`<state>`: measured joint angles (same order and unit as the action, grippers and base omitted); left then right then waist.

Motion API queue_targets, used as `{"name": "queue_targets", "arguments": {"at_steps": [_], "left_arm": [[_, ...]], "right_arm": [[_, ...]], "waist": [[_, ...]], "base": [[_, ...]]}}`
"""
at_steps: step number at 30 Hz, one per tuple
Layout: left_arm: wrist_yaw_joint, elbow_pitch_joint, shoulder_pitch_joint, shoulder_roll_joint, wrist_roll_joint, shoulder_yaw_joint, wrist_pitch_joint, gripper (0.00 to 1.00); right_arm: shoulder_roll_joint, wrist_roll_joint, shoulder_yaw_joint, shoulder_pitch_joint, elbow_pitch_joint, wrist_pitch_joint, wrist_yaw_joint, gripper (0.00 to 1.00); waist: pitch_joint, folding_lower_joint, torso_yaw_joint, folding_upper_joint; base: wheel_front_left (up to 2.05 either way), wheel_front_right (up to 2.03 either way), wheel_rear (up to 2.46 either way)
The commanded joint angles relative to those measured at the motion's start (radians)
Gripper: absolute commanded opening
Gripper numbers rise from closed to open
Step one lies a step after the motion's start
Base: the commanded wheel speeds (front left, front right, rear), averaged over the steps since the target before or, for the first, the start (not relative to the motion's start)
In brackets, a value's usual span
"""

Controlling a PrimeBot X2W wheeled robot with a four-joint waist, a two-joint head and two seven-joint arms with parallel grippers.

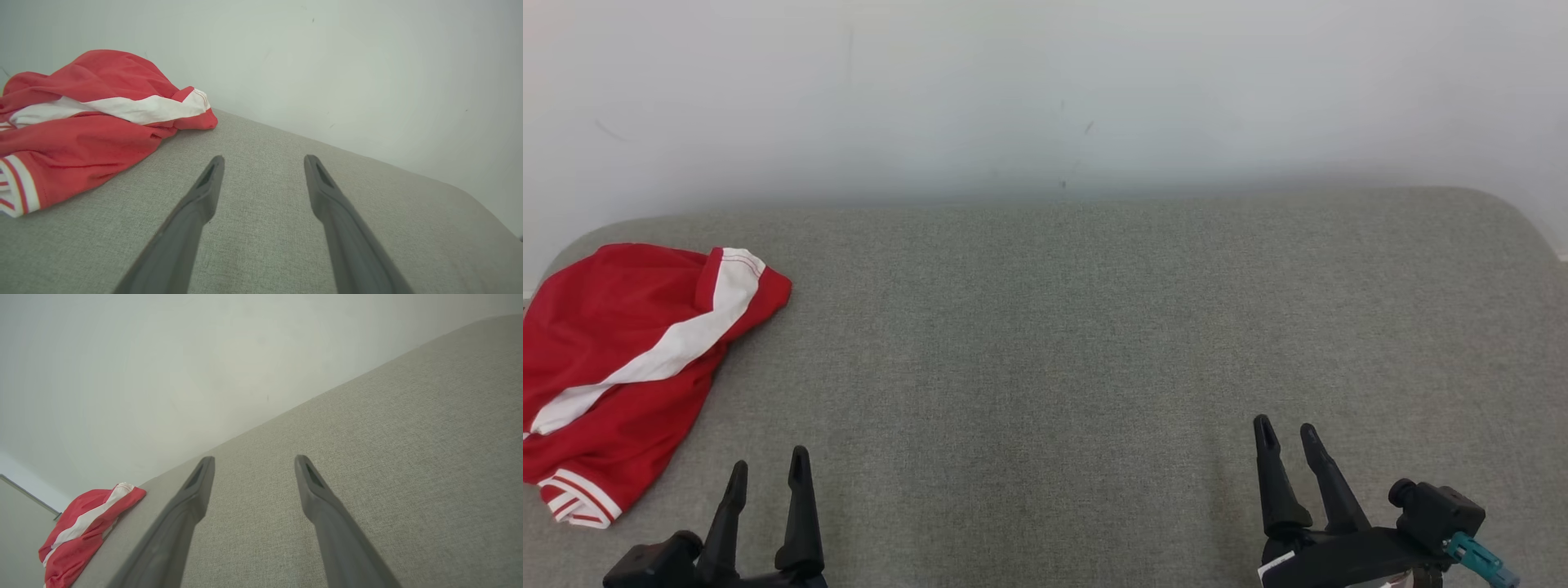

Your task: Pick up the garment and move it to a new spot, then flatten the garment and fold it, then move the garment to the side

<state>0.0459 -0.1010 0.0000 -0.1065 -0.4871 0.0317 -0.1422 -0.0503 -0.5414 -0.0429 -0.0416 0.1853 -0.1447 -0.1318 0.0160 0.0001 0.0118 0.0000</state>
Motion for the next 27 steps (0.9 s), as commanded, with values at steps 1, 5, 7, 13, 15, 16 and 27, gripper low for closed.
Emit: {"name": "queue_targets", "arguments": {"at_steps": [1, 5, 7, 13, 15, 16, 27], "left_arm": [[-0.004, 0.016, 0.004, -0.01, 0.032, 0.004, -0.012, 1.0], [-0.01, 0.02, 0.007, -0.014, 0.069, 0.011, -0.023, 1.0], [-0.012, 0.023, 0.008, -0.015, 0.087, 0.014, -0.028, 1.0], [-0.018, 0.03, 0.012, -0.018, 0.139, 0.02, -0.043, 1.0], [-0.018, 0.033, 0.013, -0.018, 0.157, 0.022, -0.046, 1.0], [-0.019, 0.034, 0.014, -0.019, 0.165, 0.022, -0.05, 1.0], [-0.022, 0.048, 0.026, -0.021, 0.248, 0.012, -0.071, 1.0]], "right_arm": [[0.0, 0.034, -0.006, -0.001, -0.011, -0.011, 0.001, 1.0], [0.0, 0.076, -0.011, -0.002, -0.01, -0.021, 0.001, 1.0], [0.0, 0.098, -0.012, -0.001, -0.011, -0.026, 0.001, 1.0], [0.0, 0.157, -0.017, 0.003, -0.013, -0.041, 0.001, 1.0], [0.0, 0.174, -0.018, 0.004, -0.013, -0.045, 0.001, 1.0], [0.0, 0.183, -0.019, 0.004, -0.013, -0.047, 0.001, 1.0], [0.0, 0.271, 0.0, 0.007, -0.012, -0.069, 0.002, 1.0]], "waist": [[0.001, -0.0001, 0.0, 0.0], [0.002, -0.0001, 0.001, 0.0], [0.003, -0.0001, 0.001, 0.0], [0.003, -0.0001, 0.002, 0.0], [0.004, -0.0001, 0.003, 0.0], [0.004, -0.0001, 0.003, 0.0], [0.01, -0.0001, 0.003, 0.0]], "base": [[0.0, 0.0, 0.0], [0.0, 0.0, 0.0], [0.0, 0.0, 0.0], [0.0, 0.0, 0.0], [0.0, 0.0, 0.0], [0.0, 0.0, 0.0], [0.0, 0.0, 0.0]]}}
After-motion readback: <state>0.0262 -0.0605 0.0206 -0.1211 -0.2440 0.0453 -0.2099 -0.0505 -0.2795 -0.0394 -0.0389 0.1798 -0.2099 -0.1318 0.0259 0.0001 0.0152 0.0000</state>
